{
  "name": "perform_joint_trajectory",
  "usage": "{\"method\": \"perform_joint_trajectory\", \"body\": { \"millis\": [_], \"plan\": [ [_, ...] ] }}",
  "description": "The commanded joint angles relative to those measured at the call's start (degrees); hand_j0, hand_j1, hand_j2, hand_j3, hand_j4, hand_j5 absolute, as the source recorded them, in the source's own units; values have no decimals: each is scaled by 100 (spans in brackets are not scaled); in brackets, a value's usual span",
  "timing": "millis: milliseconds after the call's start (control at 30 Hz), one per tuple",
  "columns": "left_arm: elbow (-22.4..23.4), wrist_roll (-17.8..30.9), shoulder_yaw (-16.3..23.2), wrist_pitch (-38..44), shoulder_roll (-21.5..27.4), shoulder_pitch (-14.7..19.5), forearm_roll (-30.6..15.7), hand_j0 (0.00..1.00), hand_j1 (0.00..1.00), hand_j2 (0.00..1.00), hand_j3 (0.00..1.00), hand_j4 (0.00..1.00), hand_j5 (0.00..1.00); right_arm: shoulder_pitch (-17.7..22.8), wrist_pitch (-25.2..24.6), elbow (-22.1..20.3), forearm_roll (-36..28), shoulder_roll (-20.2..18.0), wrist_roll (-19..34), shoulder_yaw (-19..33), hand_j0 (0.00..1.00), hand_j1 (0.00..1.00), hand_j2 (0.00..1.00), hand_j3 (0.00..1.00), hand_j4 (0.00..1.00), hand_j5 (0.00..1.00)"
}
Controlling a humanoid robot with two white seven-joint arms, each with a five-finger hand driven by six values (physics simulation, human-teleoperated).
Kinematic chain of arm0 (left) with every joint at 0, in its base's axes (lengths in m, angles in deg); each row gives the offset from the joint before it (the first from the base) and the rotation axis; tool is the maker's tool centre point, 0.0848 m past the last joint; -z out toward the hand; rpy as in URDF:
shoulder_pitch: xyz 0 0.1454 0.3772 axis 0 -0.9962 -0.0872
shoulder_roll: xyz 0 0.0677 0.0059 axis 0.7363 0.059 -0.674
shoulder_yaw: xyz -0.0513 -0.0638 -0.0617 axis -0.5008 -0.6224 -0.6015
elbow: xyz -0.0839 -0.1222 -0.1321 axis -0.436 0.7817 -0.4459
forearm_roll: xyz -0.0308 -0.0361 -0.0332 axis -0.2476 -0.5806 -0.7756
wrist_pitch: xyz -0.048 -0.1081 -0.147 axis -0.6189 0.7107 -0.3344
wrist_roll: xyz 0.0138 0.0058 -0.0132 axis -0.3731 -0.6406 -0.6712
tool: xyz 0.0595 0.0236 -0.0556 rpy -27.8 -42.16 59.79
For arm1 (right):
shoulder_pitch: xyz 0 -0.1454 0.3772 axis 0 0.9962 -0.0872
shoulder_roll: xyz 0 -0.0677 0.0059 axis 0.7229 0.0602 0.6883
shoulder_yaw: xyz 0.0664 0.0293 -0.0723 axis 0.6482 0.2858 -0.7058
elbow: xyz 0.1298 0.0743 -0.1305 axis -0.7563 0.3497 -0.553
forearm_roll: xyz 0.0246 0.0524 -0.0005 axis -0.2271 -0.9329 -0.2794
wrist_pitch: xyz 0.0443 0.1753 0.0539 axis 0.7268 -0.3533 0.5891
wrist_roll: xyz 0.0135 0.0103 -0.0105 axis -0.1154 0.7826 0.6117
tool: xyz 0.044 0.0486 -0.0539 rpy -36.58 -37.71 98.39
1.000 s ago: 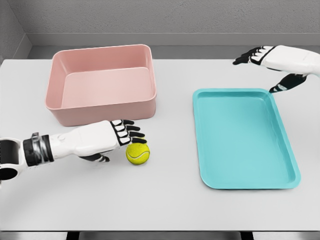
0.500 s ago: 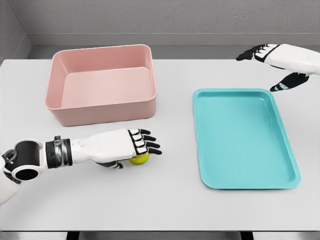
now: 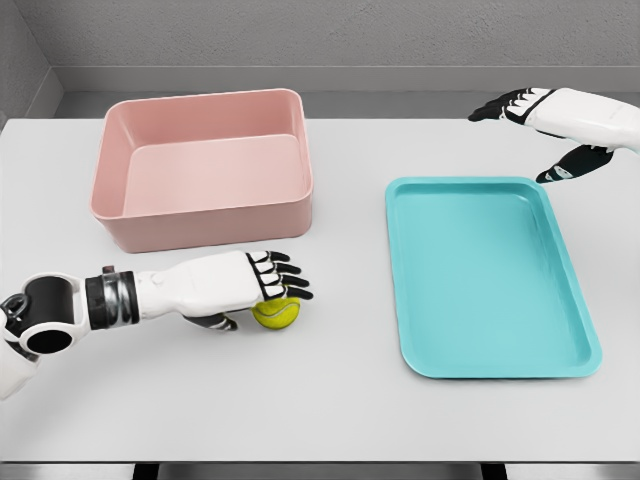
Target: Put the tennis from the blue tray into the pink basket with both arms
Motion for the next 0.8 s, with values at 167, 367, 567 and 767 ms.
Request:
{"method": "perform_joint_trajectory", "body": {
  "millis": [167, 367, 567, 767],
  "plan": [
    [7, -3, 26, 10, -54, 9, 22, 100, 100, 100, 100, 100, 100, 0, -9, 1, -38, 3, -6, -9, 100, 100, 100, 100, 100, 100],
    [25, -3, 70, 10, -125, 97, 39, 100, 100, 100, 100, 100, 100, 0, -9, -8, -38, 3, -6, -1, 100, 100, 100, 100, 100, 100],
    [201, -3, 79, 10, -142, 97, 48, 100, 100, 100, 100, 100, 100, 0, -9, -8, -38, -6, -6, -1, 100, 100, 100, 100, 100, 100],
    [201, -3, 87, 10, -256, 97, 136, 100, 100, 100, 100, 100, 100, 0, -9, -8, -38, -15, -6, 8, 100, 100, 100, 100, 100, 100]
  ]
}}
